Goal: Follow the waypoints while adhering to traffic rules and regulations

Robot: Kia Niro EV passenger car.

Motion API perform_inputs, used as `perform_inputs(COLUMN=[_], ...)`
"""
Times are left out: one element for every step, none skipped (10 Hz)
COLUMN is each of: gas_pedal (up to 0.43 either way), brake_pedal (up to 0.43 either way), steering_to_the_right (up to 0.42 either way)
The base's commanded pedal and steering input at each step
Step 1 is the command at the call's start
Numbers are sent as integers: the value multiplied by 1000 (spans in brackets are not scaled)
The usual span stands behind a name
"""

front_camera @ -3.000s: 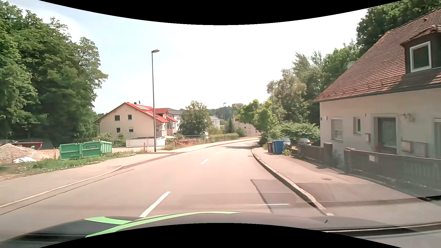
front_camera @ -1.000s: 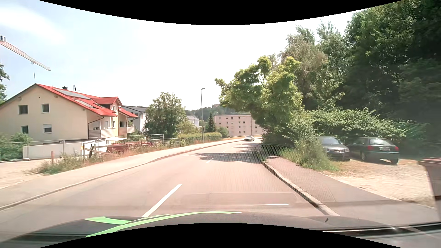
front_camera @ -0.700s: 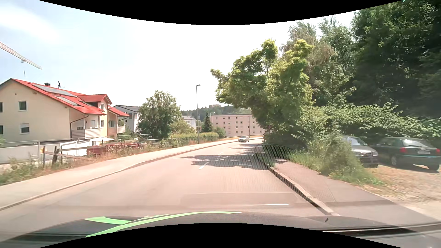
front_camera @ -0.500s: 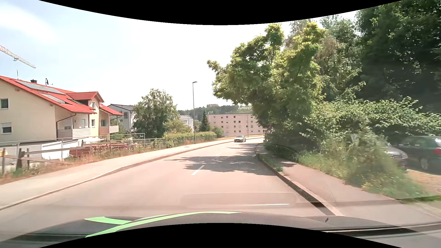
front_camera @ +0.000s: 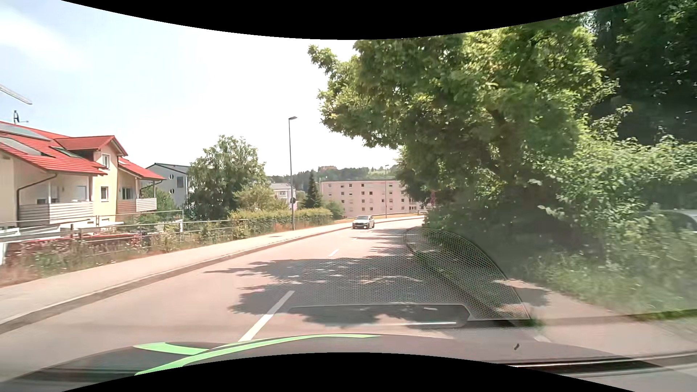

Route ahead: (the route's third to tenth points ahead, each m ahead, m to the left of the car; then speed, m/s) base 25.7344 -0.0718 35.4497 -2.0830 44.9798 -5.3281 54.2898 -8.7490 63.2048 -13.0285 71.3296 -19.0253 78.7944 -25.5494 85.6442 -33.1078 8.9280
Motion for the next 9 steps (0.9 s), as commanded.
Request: perform_inputs(gas_pedal=[0, 0, 0, 0, 0, 0, 28, 28, 39], brake_pedal=[0, 0, 0, 0, 0, 0, 0, 0, 0], steering_to_the_right=[31, 34, 35, 35, 34, 35, 35, 35, 34])
